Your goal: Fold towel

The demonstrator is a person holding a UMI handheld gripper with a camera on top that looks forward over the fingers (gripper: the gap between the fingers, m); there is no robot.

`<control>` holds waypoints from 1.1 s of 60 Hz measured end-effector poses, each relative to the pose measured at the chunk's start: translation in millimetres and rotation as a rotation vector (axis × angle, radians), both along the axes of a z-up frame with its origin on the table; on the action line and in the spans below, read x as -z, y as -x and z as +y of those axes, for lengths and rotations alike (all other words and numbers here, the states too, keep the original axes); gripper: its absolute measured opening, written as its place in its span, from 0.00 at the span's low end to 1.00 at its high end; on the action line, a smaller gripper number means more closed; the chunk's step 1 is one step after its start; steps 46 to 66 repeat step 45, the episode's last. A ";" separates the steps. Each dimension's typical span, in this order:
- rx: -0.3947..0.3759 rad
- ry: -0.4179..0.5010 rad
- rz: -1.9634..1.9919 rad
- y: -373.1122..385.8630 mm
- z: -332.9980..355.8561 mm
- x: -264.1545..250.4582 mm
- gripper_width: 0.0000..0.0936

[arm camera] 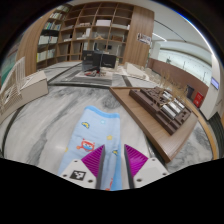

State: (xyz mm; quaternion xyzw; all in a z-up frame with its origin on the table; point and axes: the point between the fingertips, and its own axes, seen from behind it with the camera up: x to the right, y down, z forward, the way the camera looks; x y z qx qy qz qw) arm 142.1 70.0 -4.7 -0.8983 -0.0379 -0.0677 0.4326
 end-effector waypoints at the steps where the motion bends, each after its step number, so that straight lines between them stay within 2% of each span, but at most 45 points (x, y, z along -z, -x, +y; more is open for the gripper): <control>1: 0.003 -0.005 -0.008 -2.8 -0.4 -1.4 0.56; 2: 0.003 -0.012 -0.015 -4.7 -0.7 -3.3 0.57; 3: -0.001 -0.018 -0.021 -6.0 -1.2 -5.2 0.70; 7: -0.029 -0.037 -0.016 -6.4 -7.1 -17.5 0.93; 12: -0.049 -0.074 0.063 5.1 -26.9 -42.2 0.88; 24: -0.091 -0.177 0.065 26.8 -98.4 -109.6 0.91; 34: -0.150 -0.218 0.102 49.7 -155.3 -136.2 0.91; 41: -0.182 -0.197 0.152 56.5 -174.1 -132.8 0.90; 66: -0.172 -0.187 0.177 53.3 -176.8 -127.6 0.90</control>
